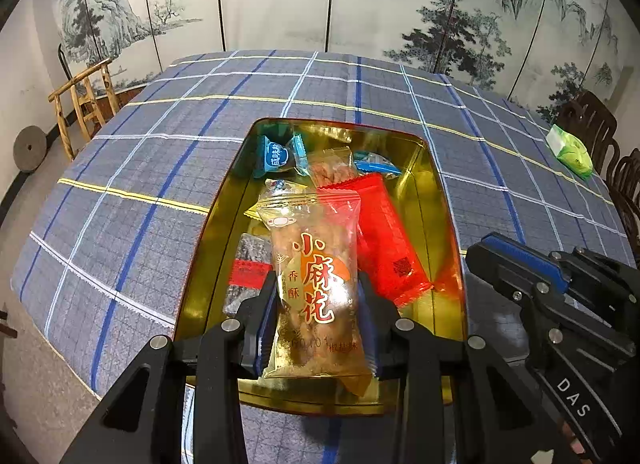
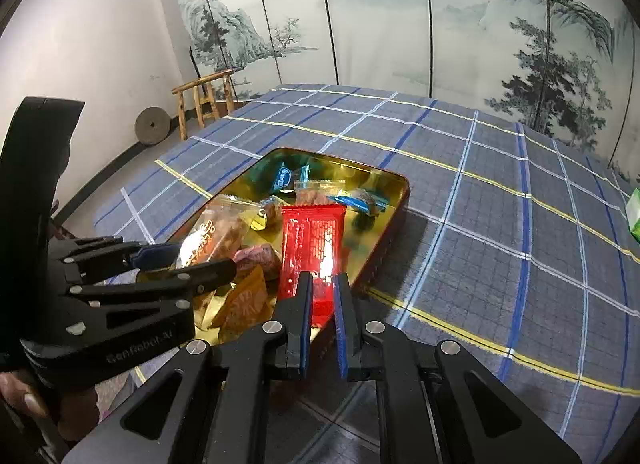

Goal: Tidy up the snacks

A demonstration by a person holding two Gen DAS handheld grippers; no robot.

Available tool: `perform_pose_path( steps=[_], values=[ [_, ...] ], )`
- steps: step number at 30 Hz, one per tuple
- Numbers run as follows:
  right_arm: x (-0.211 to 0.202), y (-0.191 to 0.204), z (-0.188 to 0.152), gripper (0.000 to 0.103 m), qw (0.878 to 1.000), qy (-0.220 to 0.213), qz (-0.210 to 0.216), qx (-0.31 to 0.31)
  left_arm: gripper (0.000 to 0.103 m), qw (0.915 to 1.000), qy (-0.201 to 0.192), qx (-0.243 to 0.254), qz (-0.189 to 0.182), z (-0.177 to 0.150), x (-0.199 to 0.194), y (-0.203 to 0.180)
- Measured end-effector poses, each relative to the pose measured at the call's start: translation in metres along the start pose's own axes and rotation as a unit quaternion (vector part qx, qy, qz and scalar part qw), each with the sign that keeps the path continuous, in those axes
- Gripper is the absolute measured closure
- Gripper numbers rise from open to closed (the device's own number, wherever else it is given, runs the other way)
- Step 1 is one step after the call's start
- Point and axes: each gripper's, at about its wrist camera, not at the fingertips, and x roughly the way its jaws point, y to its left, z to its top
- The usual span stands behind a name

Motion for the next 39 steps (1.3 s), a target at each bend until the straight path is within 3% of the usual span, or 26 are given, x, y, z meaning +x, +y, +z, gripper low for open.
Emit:
perform_pose_path(
  steps=[6, 7, 11, 15, 19, 26, 34, 39],
  values=[
    [0.006, 0.012, 0.003, 0.092, 1.0, -0.005, -0.015, -0.007, 0.069, 0.9998, -0.022, 0.002, 0.001, -0.003, 0.005, 0.006],
    [0.007, 0.016, 0.003, 0.092, 1.0, -0.006, -0.018, -0.01, 0.065, 0.9995, -0.031, 0.001, 0.002, -0.004, 0.005, 0.008],
    [0.011, 0.025, 0.003, 0.092, 1.0, -0.008, -0.024, -0.019, 0.033, 0.9965, -0.071, 0.011, 0.043, -0.01, 0.001, 0.009],
    [0.008, 0.026, 0.001, 0.091, 0.999, -0.014, -0.024, -0.015, 0.033, 0.9955, -0.084, 0.017, 0.041, -0.012, -0.004, 0.012],
    [-0.004, 0.022, 0.001, 0.091, 0.999, -0.032, -0.025, -0.002, 0.032, 0.9891, -0.111, 0.023, 0.093, -0.014, -0.022, 0.011],
    [-0.032, 0.023, -0.003, 0.088, 0.997, -0.062, -0.037, -0.003, 0.016, 0.9873, -0.145, 0.015, 0.063, -0.012, -0.059, 0.011],
    [-0.059, 0.006, -0.015, 0.087, 0.996, -0.078, -0.047, 0.015, 0.013, 0.9877, -0.15, 0.011, 0.045, -0.013, -0.082, -0.001],
    [-0.066, -0.008, -0.026, 0.085, 0.995, -0.073, -0.053, 0.029, 0.009, 0.983, -0.176, 0.019, 0.048, -0.018, -0.094, -0.012]
  ],
)
